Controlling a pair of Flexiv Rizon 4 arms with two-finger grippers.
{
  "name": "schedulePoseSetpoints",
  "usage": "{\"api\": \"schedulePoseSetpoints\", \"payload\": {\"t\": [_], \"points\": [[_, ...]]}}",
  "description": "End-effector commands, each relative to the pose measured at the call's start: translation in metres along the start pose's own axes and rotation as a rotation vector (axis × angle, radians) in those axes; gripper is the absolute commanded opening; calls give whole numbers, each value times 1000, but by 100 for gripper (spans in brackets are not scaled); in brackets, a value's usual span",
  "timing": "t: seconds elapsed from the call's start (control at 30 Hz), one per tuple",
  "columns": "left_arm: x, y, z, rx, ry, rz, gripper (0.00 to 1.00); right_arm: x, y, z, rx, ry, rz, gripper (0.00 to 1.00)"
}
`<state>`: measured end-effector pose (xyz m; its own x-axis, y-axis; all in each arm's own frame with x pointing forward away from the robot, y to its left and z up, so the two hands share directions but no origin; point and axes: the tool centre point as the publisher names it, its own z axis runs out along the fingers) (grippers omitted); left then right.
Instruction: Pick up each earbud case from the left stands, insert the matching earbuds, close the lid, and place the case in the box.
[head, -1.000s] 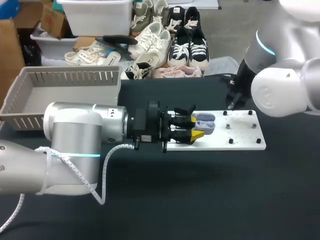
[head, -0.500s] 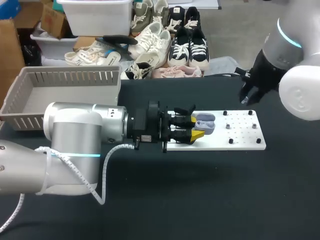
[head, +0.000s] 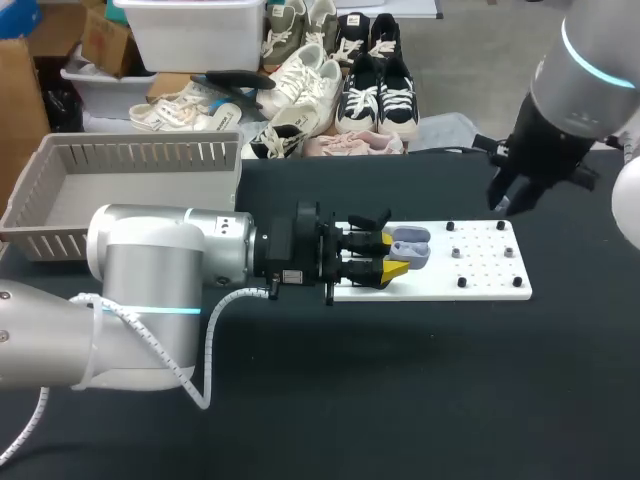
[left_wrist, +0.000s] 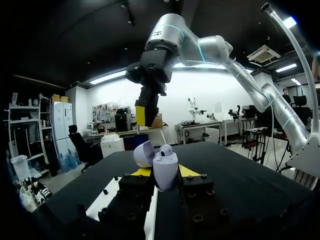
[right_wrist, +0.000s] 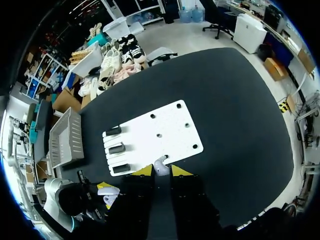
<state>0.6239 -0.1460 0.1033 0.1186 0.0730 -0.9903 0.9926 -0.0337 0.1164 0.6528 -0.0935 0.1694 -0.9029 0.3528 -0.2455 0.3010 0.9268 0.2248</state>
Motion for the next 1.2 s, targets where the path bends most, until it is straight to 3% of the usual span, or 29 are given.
{"api": "schedulePoseSetpoints", "payload": {"t": [0.03,0.23,0.33,0.6,0.93,1.2], "points": [[0,-1,0,-6,-1,1,0,27,2,-36,5,-29,-39,0],[0,-1,0,-6,-1,1,0,53,18,-48,12,24,-132,0],[0,-1,0,-6,-1,1,0,66,27,-52,-5,98,-227,0],[0,-1,0,-6,-1,1,0,89,52,-53,-25,172,-335,0],[0,-1,0,-6,-1,1,0,109,76,-52,-49,205,-449,0],[0,-1,0,-6,-1,1,0,110,83,-42,-24,183,-484,0]]}}
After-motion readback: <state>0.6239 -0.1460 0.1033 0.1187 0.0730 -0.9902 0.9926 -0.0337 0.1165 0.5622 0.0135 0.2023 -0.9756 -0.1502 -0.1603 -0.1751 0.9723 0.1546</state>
